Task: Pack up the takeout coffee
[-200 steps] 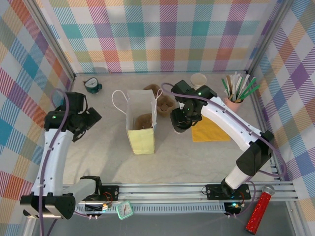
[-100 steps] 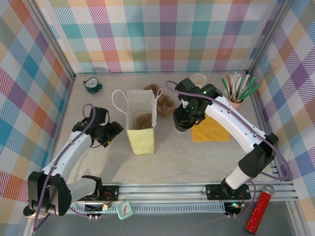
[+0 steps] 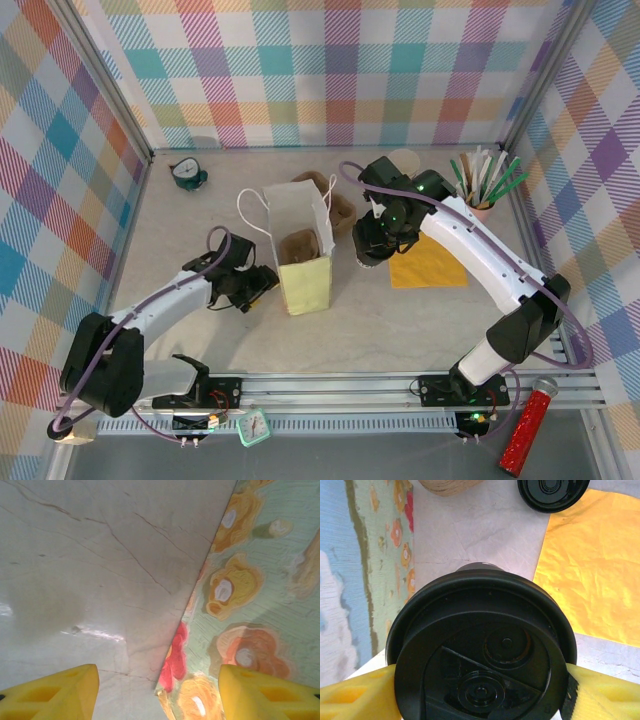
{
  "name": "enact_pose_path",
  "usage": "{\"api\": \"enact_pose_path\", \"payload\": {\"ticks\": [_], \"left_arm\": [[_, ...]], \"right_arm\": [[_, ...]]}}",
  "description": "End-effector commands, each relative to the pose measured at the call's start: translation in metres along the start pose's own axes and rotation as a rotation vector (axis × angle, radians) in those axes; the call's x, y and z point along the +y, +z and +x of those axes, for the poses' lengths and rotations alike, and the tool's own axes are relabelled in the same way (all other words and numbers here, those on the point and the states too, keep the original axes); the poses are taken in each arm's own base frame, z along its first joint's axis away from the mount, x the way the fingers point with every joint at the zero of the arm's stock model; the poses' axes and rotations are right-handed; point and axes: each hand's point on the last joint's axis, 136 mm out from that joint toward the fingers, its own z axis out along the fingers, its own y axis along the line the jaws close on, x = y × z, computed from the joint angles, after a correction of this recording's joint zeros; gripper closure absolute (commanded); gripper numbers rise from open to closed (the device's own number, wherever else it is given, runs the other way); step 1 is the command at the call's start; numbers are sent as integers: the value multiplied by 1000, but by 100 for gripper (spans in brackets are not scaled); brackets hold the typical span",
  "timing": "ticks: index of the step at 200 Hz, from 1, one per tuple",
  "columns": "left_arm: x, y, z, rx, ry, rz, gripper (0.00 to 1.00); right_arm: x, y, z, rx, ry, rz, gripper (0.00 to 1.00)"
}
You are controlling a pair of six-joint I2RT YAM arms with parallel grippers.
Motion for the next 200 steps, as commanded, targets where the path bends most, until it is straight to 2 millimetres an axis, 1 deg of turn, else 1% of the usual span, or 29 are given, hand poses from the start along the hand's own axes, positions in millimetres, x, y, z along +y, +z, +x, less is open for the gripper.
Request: {"api": "enact_pose_path", "payload": {"ticks": [1,18,30,41,58,75,88,102,109,136,152,170,186,200], "left_arm": [[-13,9,3,5,-12,38,36],[-20,12,4,5,6,41,36],[-20,13,4,8,6,32,35],[-19,10,3,-4,9,22,35],[-15,0,-3,-43,31,-14,34],[-11,-13,-12,-83,43,-51,33],[-5,-24,-21,-115,28,-79,31],[1,-41,-33,-179,3,-95,31],[1,-53,-39,-211,-10,-92,29],[-11,-100,-63,-320,-25,-38,27],[-22,-119,-73,-351,-11,-8,26],[-34,-130,-77,-356,4,12,26],[-43,-133,-78,-354,2,43,26],[-45,-133,-79,-360,-8,61,26]], "right_arm": [[-3,-14,1,-22,-4,-12,25],[-5,-15,3,-20,-5,-8,25],[-6,-17,3,-23,-4,-5,25],[-8,-20,3,-28,-5,-2,25],[-9,-29,3,-42,-8,0,25],[-11,-43,1,-70,-16,1,25],[-13,-55,0,-95,-24,0,25],[-14,-68,-1,-125,-25,-10,25],[-14,-75,-3,-145,-27,-18,25],[-12,-101,-11,-217,-23,-43,26],[-10,-113,-16,-249,-25,-64,27],[-7,-124,-20,-270,-22,-84,26],[-6,-134,-24,-295,-19,-99,27],[-4,-144,-28,-328,-20,-110,27]]}}
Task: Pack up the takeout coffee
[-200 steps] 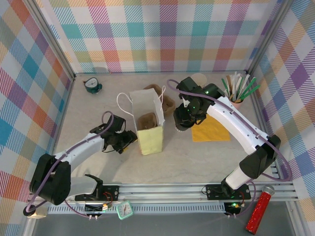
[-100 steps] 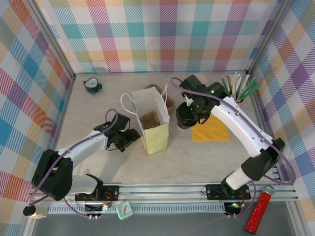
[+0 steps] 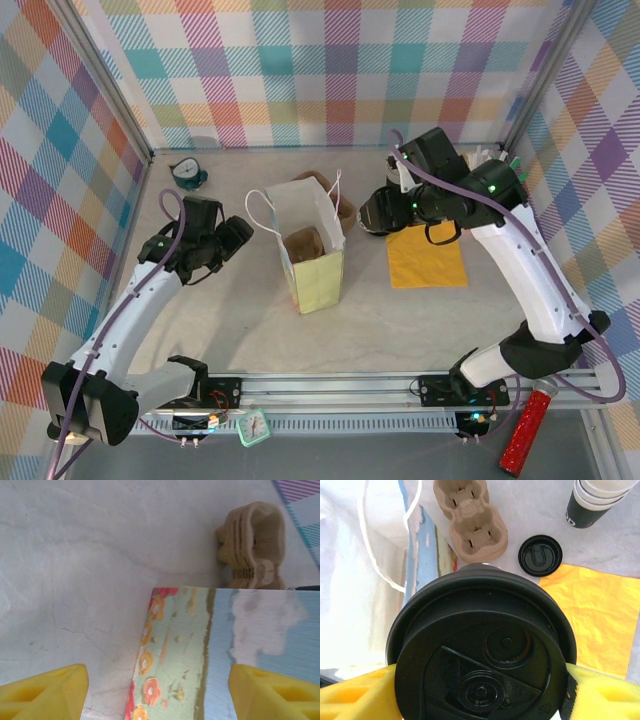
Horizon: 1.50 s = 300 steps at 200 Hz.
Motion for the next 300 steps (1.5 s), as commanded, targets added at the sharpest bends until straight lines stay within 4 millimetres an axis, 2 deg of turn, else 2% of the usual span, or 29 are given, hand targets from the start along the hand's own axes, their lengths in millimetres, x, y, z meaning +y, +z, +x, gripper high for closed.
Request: {"api": "enact_pose_path", "payload": {"ticks": [1,70,104,175,220,250,300], "left_arm": [[7,-1,4,25,5,-27,26],[2,-4,4,25,9,-5,26],[2,-7,4,23,9,-3,27],[6,-14,6,15,8,3,28],[9,-20,6,2,16,-1,28],[11,-22,8,3,15,1,28],[9,-20,8,8,17,5,29]], "right_arm": [[1,-13,-6,-24,-5,-16,27],[22,-46,-44,-203,-27,-136,28],[38,-52,-57,-256,-23,-221,29],[84,-32,-65,-217,-28,-370,30],[109,-18,-60,-178,-50,-393,30],[106,-21,-61,-206,-65,-359,30],[83,-46,-64,-294,-90,-277,30]]}}
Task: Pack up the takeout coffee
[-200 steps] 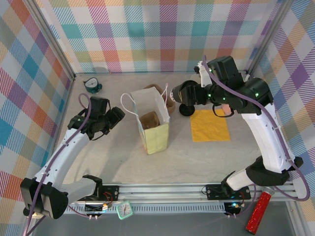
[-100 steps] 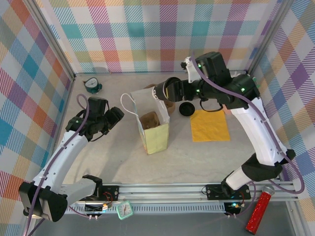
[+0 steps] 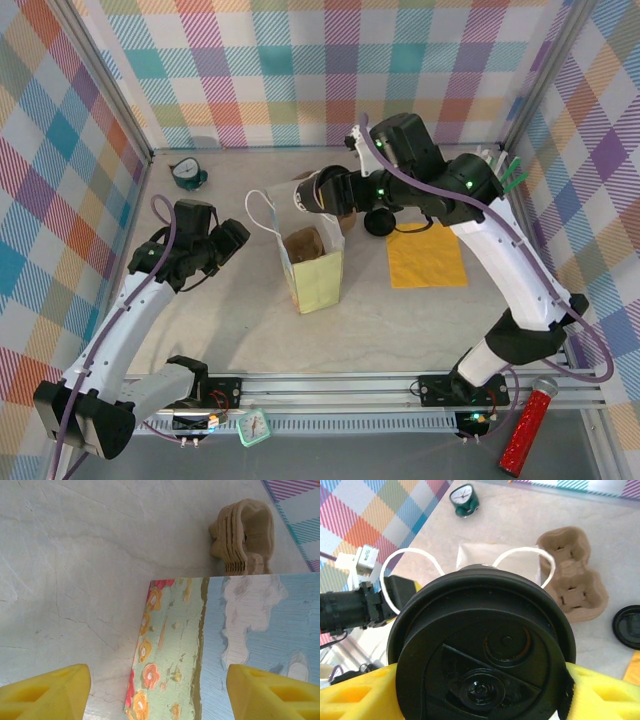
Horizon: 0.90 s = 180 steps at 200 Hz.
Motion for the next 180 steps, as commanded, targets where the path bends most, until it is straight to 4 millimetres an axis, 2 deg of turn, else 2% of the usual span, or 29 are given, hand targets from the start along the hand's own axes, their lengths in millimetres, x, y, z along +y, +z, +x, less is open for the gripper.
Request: {"api": "enact_pose_path", "payload": {"ticks": [1,37,65,91,126,180], "left_arm": [[6,-1,3,10,15,-15,29],[4,0,3,14,10,-10,29],[3,-2,2,11,11,-10,29],[3,-3,2,10,10,-8,29],[4,-6,2,4,12,-9,29],[-1,-17,-5,-21,40,-10,29]], "right_arm": [[-3,-37,-20,-128,-33,23,30],[-6,-55,-25,-188,-62,37,30],[1,-55,-26,-192,-63,1,30],[5,-42,-21,-160,-51,-26,30],[12,-14,-7,-77,-31,-56,30],[12,20,15,45,-10,-21,30]]}}
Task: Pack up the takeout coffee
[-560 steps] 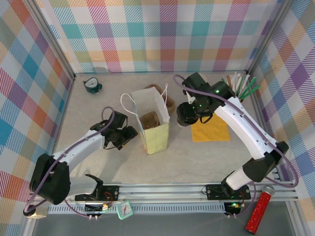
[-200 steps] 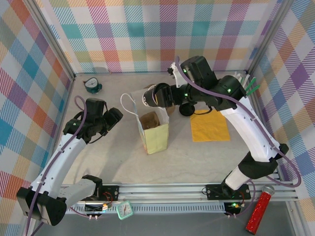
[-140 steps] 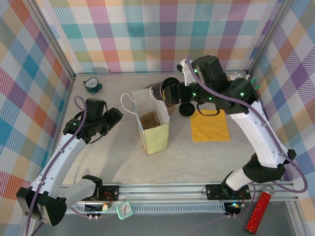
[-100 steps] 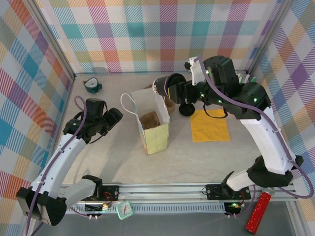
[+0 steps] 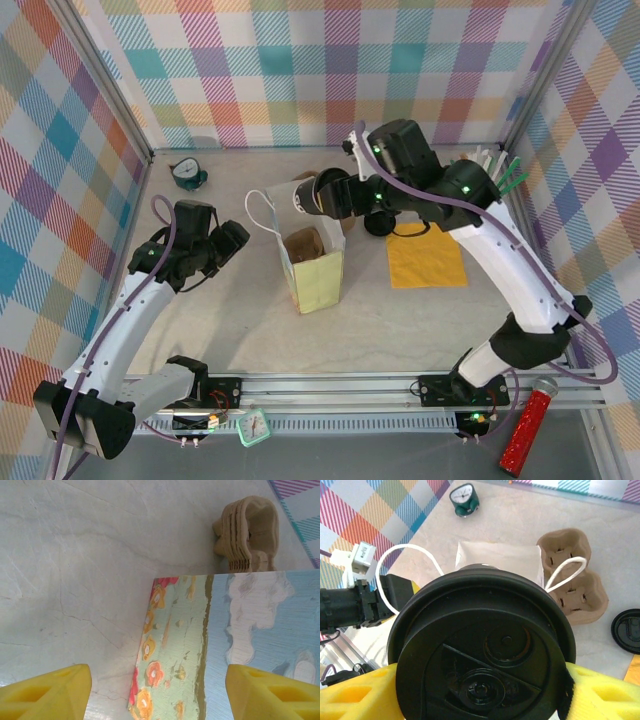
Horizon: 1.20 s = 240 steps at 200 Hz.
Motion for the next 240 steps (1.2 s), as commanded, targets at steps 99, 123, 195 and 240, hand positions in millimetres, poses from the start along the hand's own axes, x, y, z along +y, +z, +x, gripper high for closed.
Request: {"api": "enact_pose_path", "payload": {"ticks": [99,123,195,240], "left_arm": [[-60,-84,-36,-109,118,153,28],[-71,-91,-35,-96,140,201,28],[-87,-94,-26,-45,175,283,28],[-84,-95,-27,-58,187,275,28]], "right_arm": [[8,46,42,246,-71,110,31],[9,56,45,281,-96,129,31],[8,81,62,397,-144,184,30],[9,91,74,454,-171,193,30]]}}
